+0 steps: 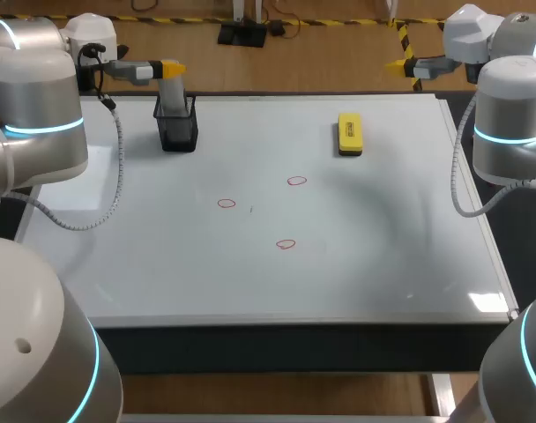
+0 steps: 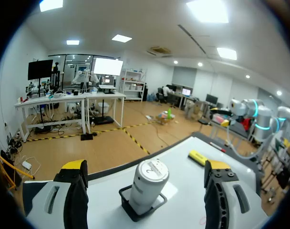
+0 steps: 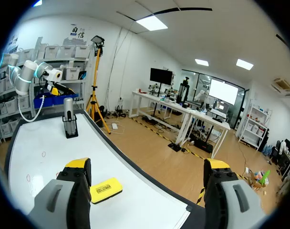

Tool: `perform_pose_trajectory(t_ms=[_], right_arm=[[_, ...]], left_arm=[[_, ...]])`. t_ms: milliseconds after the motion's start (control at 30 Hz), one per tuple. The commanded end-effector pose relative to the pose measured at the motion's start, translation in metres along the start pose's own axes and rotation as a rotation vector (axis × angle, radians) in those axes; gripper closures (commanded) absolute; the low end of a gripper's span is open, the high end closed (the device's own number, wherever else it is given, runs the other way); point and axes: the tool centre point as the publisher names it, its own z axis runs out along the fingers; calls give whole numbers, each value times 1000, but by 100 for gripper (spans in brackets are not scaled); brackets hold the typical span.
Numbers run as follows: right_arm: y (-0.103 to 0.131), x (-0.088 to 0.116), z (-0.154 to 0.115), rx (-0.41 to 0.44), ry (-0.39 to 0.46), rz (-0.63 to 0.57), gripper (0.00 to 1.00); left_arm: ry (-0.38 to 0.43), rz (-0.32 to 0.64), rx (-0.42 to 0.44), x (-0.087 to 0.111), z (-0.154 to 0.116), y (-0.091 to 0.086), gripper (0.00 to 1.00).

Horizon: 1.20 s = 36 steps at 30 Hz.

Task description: Pick up the inspection probe, press it on each red-marked spot on the whiteboard one by one, put down the probe, pick up the eraser, and wipe off all the red marks.

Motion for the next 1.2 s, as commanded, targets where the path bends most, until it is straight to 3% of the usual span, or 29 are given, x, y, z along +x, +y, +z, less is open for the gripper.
perform_pose_trajectory(t_ms=[33,600,800,1200], right_arm=[[0,0,0,1,1,0,0],[0,0,0,1,1,0,0],[0,0,0,1,1,0,0],[0,0,0,1,1,0,0]], left_arm=[[1,-1,-4,0,0,-1,0],[1,-1,-4,0,0,-1,0],[176,127,-6,13,5,-2,0],[416,194,58,4,0,5,0]])
